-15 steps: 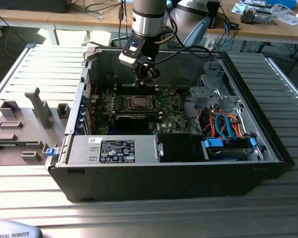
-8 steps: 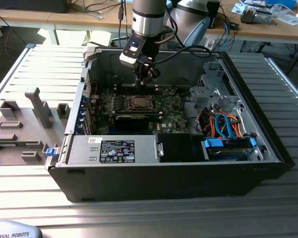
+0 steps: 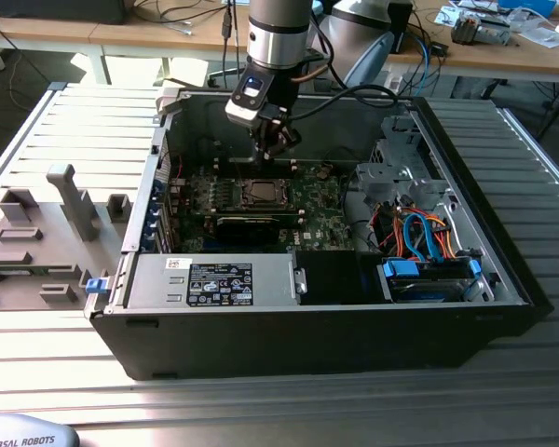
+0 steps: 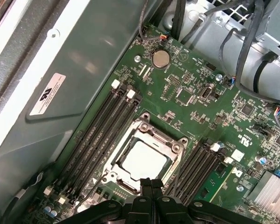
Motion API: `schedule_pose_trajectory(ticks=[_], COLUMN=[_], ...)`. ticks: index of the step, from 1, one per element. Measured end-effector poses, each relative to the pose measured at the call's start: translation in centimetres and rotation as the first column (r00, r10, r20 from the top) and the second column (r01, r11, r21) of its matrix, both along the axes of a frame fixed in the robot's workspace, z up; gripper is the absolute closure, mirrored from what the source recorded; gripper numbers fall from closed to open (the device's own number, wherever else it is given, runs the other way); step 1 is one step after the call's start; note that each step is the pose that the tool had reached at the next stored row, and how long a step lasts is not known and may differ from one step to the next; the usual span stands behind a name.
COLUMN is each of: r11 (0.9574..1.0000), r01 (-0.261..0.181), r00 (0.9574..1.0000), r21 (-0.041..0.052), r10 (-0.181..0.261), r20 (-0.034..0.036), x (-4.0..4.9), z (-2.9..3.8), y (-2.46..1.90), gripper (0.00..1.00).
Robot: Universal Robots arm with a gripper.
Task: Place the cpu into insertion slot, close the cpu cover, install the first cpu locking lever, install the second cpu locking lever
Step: 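Install the first cpu locking lever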
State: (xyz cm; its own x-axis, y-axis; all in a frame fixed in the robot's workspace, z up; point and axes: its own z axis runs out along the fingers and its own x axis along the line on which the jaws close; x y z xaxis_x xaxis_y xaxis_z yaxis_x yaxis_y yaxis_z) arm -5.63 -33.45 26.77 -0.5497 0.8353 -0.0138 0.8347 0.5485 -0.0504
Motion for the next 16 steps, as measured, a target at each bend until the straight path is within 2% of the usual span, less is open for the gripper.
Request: schedule_pose_trajectory(ticks=[16], r11=[0.9993], r01=[-0.038], r00=[0.9993], r21=[0.0], r10=[0.038], r20=[0.0], x=[0.0], z=[0.0], y=[0.0], gripper=[0.89])
